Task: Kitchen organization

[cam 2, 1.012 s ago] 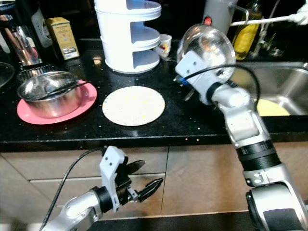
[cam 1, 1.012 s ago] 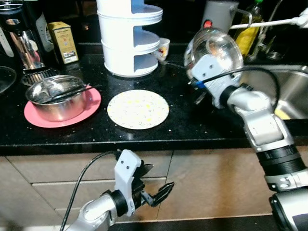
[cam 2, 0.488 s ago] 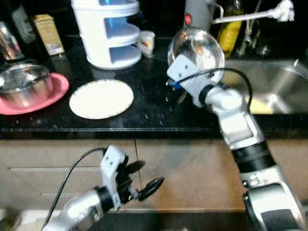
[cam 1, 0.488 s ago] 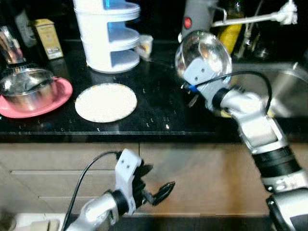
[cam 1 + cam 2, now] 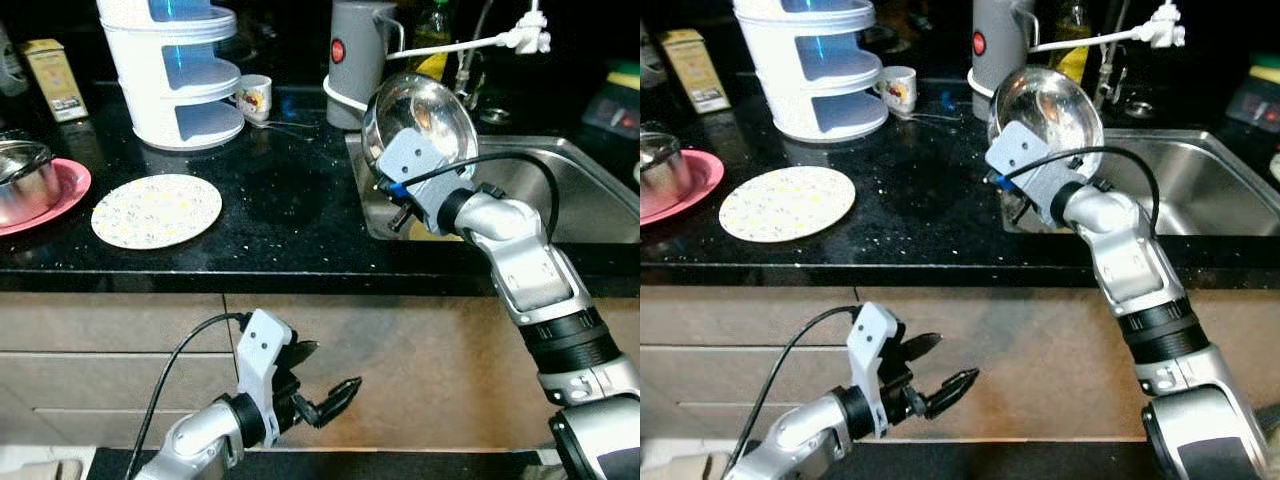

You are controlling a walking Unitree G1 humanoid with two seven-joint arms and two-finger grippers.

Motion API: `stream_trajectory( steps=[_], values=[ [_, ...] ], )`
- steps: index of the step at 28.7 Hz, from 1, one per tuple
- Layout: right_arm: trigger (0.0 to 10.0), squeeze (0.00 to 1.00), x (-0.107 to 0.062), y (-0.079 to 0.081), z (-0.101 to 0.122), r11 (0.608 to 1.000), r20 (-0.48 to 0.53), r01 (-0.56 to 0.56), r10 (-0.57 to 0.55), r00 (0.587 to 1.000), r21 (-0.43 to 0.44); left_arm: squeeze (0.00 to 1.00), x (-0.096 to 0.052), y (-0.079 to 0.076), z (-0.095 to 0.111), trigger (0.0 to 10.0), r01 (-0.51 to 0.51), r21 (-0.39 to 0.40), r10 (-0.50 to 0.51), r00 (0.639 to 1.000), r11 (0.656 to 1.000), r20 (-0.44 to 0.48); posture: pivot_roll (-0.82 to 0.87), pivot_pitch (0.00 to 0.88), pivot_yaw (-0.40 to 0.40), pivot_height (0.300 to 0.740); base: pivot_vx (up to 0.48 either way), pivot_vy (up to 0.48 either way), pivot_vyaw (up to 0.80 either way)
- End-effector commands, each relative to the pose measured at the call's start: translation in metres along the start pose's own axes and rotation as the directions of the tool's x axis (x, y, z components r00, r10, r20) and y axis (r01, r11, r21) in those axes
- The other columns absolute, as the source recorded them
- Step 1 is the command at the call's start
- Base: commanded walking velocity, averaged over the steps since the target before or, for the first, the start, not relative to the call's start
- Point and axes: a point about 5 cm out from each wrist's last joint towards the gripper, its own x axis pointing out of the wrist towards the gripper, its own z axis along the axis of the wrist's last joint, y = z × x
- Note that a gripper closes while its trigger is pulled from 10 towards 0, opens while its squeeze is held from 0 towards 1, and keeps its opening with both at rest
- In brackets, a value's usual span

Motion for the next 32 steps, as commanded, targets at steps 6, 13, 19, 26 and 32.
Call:
stream_trajectory(
  steps=[6, 13, 19, 26, 32],
  values=[
    [10.0, 0.00, -0.003, -0.008, 0.007, 0.999, 0.023, 0.027, -0.027, 0.999, -0.022, 0.00, 0.000, 0.003, 0.000, 10.0, -0.010, -0.018, 0.010, 1.000, 1.000, 0.012, 0.06, 0.000, -0.068, 0.740, 0.000, 0.000, 0.00],
    [10.0, 0.00, -0.002, -0.006, 0.007, 0.999, 0.023, 0.019, -0.019, 1.000, -0.025, 0.00, 0.001, 0.004, 0.002, 10.0, -0.017, -0.022, 0.018, 0.999, 1.000, 0.026, 0.06, 0.000, -0.071, 0.740, 0.000, 0.000, 0.00],
    [10.0, 0.00, 0.002, -0.002, 0.010, 1.000, 0.035, 0.004, -0.003, 0.999, -0.024, 0.00, 0.001, 0.001, 0.001, 10.0, 0.005, 0.010, -0.005, 1.000, 1.000, 0.016, 0.06, 0.000, -0.074, 0.740, 0.000, -0.170, 0.00],
    [10.0, 0.00, 0.012, 0.013, 0.018, 0.999, 0.077, -0.033, 0.034, 0.996, -0.016, 0.00, 0.001, 0.004, 0.003, 10.0, -0.018, -0.027, 0.019, 0.999, 0.999, 0.037, 0.06, 0.000, -0.073, 0.740, 0.000, -0.246, 0.00],
    [10.0, 0.00, 0.017, 0.027, 0.025, 0.997, 0.113, -0.073, 0.074, 0.991, -0.012, 0.00, 0.000, 0.008, 0.003, 10.0, -0.050, -0.035, 0.052, 0.997, 0.998, 0.048, 0.07, 0.000, -0.073, 0.740, 0.000, 0.000, 0.00]
  ],
)
